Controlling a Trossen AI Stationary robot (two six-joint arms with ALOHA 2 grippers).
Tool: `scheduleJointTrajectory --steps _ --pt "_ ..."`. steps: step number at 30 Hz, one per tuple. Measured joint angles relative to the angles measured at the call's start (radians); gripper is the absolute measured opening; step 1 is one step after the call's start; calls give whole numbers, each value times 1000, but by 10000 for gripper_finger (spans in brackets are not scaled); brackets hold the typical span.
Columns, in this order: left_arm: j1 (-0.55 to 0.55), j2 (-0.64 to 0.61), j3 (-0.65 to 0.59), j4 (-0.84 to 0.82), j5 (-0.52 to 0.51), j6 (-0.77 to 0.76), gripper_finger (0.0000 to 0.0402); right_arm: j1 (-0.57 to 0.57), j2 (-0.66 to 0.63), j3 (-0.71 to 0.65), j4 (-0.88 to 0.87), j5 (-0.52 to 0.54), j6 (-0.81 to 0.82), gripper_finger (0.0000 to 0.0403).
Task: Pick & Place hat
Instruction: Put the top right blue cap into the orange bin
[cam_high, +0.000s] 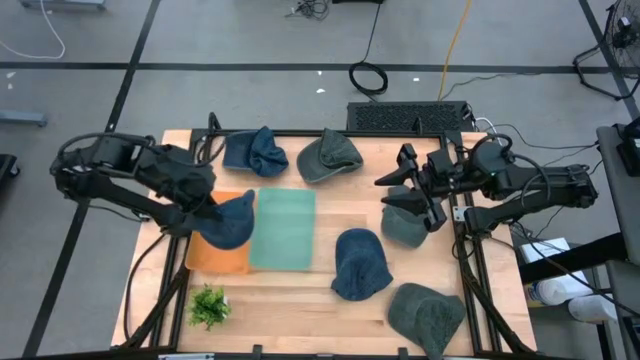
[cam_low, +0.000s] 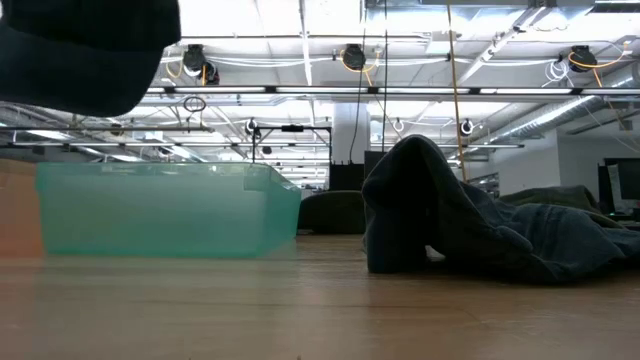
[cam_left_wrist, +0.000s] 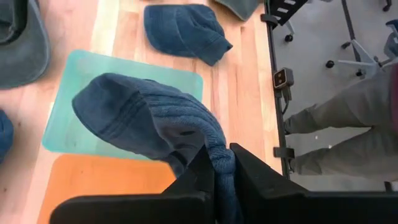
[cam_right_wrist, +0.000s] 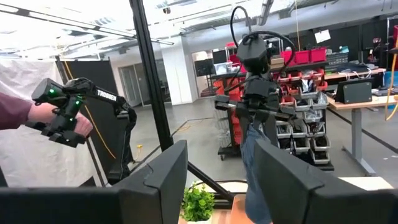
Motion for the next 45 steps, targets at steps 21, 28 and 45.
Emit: scheduleJointTrajectory --steps 21,28,45 --pt "-32 -174 -396 101 82 50 23 2 7 0 9 16 -179 173" --pt "-31 -226 -464 140 83 90 23 2 7 0 12 16 -171 173" --pt "-28 -302 -759 264 1 198 23 2 19 0 16 69 -177 171"
